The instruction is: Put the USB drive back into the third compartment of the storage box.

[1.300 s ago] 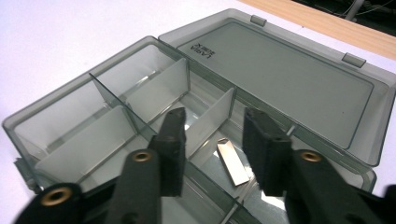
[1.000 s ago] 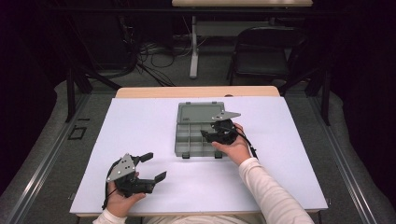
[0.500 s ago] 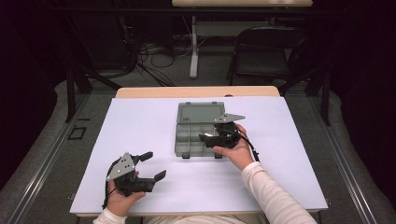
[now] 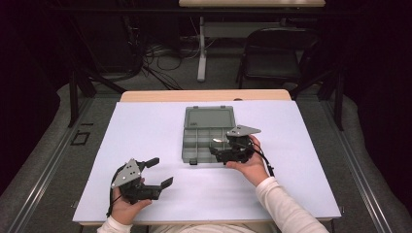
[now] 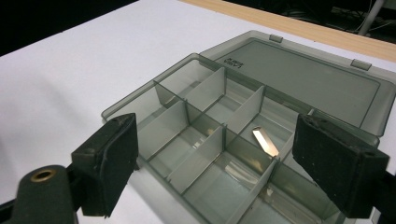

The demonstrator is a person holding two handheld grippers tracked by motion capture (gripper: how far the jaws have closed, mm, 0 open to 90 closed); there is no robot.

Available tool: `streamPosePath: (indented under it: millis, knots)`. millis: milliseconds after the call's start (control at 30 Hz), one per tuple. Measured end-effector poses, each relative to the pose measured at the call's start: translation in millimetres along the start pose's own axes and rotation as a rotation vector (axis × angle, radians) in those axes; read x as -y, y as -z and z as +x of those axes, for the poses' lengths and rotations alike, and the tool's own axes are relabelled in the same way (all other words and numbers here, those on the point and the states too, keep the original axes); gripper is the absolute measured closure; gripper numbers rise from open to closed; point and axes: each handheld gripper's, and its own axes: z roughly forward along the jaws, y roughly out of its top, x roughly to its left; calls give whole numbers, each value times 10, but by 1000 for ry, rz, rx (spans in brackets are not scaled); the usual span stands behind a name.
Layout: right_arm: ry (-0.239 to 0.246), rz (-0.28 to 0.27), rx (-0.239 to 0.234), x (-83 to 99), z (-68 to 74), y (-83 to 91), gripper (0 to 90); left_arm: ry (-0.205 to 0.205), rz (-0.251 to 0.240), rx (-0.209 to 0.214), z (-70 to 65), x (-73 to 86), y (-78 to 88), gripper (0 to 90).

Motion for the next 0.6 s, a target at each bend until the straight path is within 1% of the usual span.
streamPosePath:
  millis: [100, 200, 267, 333, 500, 567, 600]
  knots:
    - [2, -5, -7, 22, 34, 75, 138, -2, 2, 0, -1, -2, -3, 150]
    - [0, -4, -17, 51, 77, 150, 113, -4, 3, 0, -4, -4, -4, 150]
    - [11, -1, -19, 78, 107, 199, 75, -4, 2, -1, -2, -3, -2, 150]
    - [20, -1, -27, 111, 132, 248, 64, -1, 1, -4, 0, -1, -2, 150]
    - [8, -14, -39, 217, 170, 368, 45, 0, 2, -7, -1, 1, -1, 150]
    - [2, -10, -40, 261, 175, 413, 38, -2, 3, -8, 1, 1, 1, 150]
    - [-1, -18, -39, 283, 177, 428, 38, -2, 3, -9, 1, 1, 2, 150]
